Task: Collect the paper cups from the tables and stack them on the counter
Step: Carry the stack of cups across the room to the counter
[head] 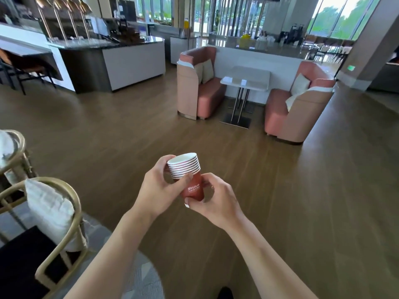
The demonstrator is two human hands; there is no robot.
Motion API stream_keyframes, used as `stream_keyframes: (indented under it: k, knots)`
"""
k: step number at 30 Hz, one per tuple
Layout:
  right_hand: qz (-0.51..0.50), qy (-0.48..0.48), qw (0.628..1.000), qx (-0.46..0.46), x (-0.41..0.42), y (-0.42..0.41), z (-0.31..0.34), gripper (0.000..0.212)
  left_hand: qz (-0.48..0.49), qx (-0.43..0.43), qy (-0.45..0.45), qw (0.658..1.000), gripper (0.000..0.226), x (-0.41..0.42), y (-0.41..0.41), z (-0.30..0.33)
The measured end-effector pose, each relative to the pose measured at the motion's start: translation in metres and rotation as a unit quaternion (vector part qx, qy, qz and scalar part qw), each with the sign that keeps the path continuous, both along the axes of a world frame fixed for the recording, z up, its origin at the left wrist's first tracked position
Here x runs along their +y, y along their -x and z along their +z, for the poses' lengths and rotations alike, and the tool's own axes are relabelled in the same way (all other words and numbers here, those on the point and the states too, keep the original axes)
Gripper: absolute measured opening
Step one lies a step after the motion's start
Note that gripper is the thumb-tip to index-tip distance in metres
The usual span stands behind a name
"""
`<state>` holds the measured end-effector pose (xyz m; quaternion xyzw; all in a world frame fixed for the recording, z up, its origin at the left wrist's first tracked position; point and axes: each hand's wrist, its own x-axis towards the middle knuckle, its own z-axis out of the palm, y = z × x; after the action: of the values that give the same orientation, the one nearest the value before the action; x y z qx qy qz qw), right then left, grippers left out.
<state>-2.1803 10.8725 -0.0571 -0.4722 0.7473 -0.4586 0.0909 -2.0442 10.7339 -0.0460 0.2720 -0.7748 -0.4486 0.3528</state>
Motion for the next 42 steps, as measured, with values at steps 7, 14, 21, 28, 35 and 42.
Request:
stream_keyframes:
  k: [7, 14, 21, 28, 35, 42]
  knots:
    - [0.029, 0.013, 0.999, -0.014, -0.053, 0.105, 0.005, 0.048, 0.019, 0.006, -0.003, 1.000, 0.062, -0.042, 0.100, 0.008]
    - [0.028, 0.036, 0.999, -0.022, -0.082, 0.224, 0.015, 0.046, 0.012, -0.006, 0.021, 1.000, 0.062, -0.071, 0.219, 0.026]
    - [0.030, 0.047, 0.998, -0.026, -0.106, 0.303, 0.009, 0.048, 0.008, -0.023, 0.028, 0.999, 0.060, -0.093, 0.297, 0.027]
    - [0.024, 0.044, 0.998, -0.035, -0.152, 0.351, 0.000, 0.048, 0.006, -0.034, 0.024, 0.999, 0.061, -0.140, 0.345, 0.021]
    - [0.014, 0.011, 0.999, -0.030, -0.228, 0.378, -0.018, 0.048, 0.002, -0.056, 0.036, 0.998, 0.063, -0.220, 0.374, 0.002]
    - [-0.007, -0.016, 1.000, -0.011, -0.344, 0.394, -0.017, 0.043, -0.014, -0.074, 0.048, 0.996, 0.064, -0.346, 0.395, -0.006]
